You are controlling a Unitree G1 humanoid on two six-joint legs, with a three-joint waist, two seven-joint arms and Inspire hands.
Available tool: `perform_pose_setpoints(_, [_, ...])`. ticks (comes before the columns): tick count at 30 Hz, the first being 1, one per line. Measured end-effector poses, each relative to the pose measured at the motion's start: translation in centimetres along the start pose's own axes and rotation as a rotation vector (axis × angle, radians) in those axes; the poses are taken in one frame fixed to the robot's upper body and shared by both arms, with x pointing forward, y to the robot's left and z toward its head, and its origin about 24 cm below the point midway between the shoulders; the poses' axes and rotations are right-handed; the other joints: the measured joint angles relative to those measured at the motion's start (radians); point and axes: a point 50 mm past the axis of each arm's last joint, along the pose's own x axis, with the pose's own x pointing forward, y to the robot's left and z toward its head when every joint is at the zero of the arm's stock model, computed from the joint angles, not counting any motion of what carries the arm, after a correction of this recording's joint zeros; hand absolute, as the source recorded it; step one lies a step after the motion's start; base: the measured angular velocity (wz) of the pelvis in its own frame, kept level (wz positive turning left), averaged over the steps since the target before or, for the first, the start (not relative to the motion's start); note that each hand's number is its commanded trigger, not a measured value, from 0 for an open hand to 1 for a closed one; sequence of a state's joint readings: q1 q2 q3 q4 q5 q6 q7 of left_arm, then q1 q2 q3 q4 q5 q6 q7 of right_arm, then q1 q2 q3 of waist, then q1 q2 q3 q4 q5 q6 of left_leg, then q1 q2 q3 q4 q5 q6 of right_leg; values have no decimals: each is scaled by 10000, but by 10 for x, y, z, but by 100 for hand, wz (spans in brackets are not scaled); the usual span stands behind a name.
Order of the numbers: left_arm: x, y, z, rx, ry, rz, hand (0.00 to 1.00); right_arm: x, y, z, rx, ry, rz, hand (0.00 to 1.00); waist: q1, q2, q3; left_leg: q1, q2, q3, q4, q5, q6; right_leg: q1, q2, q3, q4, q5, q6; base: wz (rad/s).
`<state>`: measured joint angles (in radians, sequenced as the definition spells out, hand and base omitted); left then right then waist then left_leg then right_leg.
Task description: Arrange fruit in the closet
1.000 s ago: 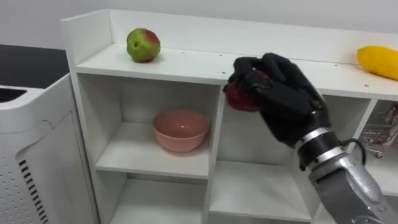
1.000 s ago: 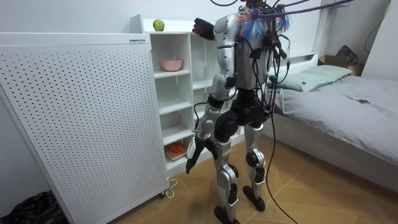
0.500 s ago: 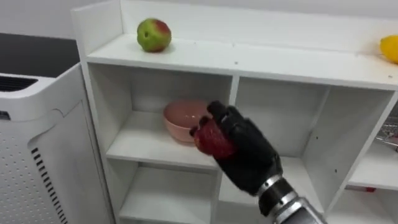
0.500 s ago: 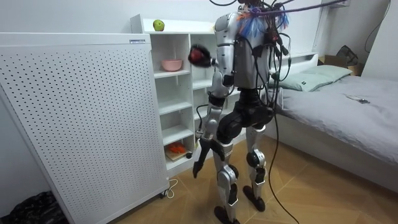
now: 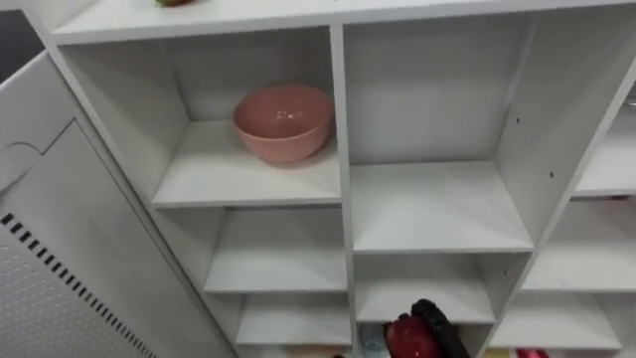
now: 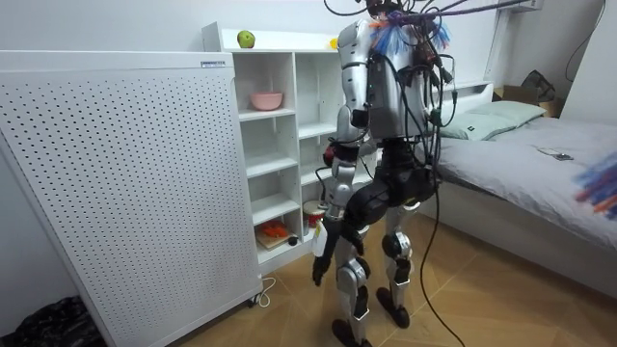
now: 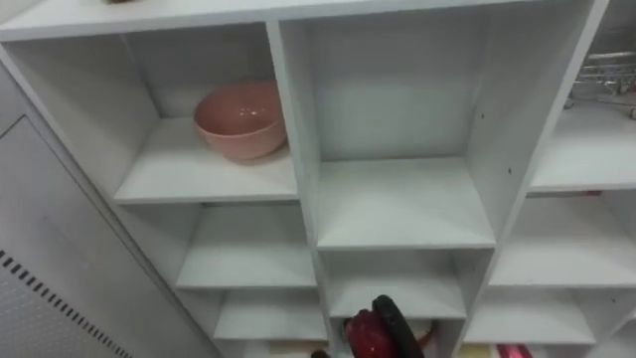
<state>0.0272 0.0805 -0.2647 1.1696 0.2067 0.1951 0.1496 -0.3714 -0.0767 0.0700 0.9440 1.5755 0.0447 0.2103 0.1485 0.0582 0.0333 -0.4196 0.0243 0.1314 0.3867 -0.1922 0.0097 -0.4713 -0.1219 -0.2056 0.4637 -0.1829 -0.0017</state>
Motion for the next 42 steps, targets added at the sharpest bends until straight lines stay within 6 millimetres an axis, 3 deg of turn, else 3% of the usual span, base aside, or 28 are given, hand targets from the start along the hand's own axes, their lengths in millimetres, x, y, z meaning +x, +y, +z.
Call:
perform_pose_setpoints(4, [0, -1, -1, -128, 11, -9, 0, -2, -9, 10, 590, -453, -488, 100, 9, -17, 7, -695, -7, 37, 199, 98, -20, -781, -32, 124, 265, -27, -65, -1])
perform_pose_setpoints(10, [0, 0, 6, -686, -176, 232, 0, 4, 4, 38, 788, -1239, -759, 100, -54, -60, 30, -2003, -51, 50, 778, 133, 10, -2147, -199, 150, 919, -75, -171, 5])
perform_pose_setpoints(16, [0, 7, 13, -872, -428, 552, 0, 21, 48, 58, 716, -1604, -78, 100, -40, -333, 145, -2824, -81, 173, 1120, 144, 28, -3087, -345, 288, 1417, -124, -239, 1])
perform_pose_setpoints(21, [-1, 13, 27, -954, -1185, 851, 0, 27, 84, 81, 925, -2127, 322, 100, 9, -404, 167, -3604, -46, 272, 1697, 122, 64, -3777, -448, 261, 1934, -224, -276, 12])
perform_pose_setpoints(29, [-3, 20, 36, -996, -1653, 1306, 0, 24, 105, 110, 1041, -3077, -25, 100, 325, -406, 151, -4633, 19, 174, 2351, 40, 158, -4608, -512, 160, 2440, -239, -347, 3])
perform_pose_setpoints(34, [-5, 28, 43, -1039, -1997, 1669, 0, 24, 110, 113, 1071, -3154, -304, 100, 525, -411, 142, -4843, 17, 70, 2510, 25, 178, -4724, -510, 95, 2486, -226, -346, 5])
perform_pose_setpoints(42, [-5, 31, 41, -847, -2003, 1912, 0, 27, 154, 124, 1513, -3438, -116, 100, 533, -362, 113, -4926, -59, 43, 2663, -21, 270, -4739, -675, -54, 2638, -233, -294, 3])
